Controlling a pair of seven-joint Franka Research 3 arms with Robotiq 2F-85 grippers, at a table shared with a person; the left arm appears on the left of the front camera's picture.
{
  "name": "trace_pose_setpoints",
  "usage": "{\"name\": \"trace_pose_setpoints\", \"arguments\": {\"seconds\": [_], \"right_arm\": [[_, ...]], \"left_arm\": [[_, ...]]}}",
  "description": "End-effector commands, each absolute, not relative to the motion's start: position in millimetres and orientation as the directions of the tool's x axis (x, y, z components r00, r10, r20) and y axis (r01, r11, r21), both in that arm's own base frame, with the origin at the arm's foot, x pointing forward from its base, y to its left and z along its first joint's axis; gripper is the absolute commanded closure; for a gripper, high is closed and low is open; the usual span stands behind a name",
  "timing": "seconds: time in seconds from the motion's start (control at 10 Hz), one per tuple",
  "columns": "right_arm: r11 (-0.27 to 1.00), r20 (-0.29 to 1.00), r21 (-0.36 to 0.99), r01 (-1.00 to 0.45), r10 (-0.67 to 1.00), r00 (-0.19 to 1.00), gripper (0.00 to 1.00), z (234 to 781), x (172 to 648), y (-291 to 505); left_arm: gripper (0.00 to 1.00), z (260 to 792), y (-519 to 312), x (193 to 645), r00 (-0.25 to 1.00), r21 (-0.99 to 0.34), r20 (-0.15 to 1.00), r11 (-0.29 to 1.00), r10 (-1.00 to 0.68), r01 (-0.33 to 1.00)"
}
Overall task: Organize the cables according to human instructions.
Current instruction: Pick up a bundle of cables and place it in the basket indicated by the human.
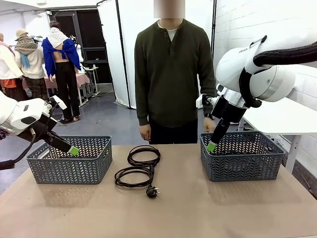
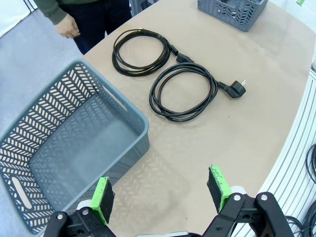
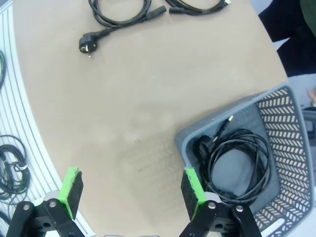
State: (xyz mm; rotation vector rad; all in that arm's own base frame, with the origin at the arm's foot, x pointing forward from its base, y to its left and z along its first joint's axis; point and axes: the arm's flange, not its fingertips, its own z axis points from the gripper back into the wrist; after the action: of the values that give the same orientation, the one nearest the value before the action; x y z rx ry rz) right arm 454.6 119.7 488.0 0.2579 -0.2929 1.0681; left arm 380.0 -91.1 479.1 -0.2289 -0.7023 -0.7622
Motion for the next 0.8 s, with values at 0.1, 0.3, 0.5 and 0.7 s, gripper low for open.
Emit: {"name": "trace_pose_setpoints", "arguments": {"seconds": [0.1,0.3,0.5,0.7], "right_arm": [[0.46,0.356,0.062,-0.886,0.819,0.45,0.0,488.7,454.4,120.2],[0.46,0.356,0.062,-0.886,0.819,0.45,0.0,488.7,454.4,120.2],[0.46,0.356,0.062,-0.886,0.819,0.45,0.0,488.7,454.4,120.2],[0.46,0.356,0.062,-0.886,0.819,0.45,0.0,488.7,454.4,120.2]], "left_arm": [[0.0,478.4,-89.9,381.0,0.523,0.038,0.66,0.719,-0.539,0.694],[0.0,478.4,-89.9,381.0,0.523,0.038,0.66,0.719,-0.539,0.694],[0.0,478.4,-89.9,381.0,0.523,0.038,0.66,0.719,-0.539,0.694],[0.0,478.4,-89.9,381.0,0.523,0.038,0.66,0.719,-0.539,0.694]]}}
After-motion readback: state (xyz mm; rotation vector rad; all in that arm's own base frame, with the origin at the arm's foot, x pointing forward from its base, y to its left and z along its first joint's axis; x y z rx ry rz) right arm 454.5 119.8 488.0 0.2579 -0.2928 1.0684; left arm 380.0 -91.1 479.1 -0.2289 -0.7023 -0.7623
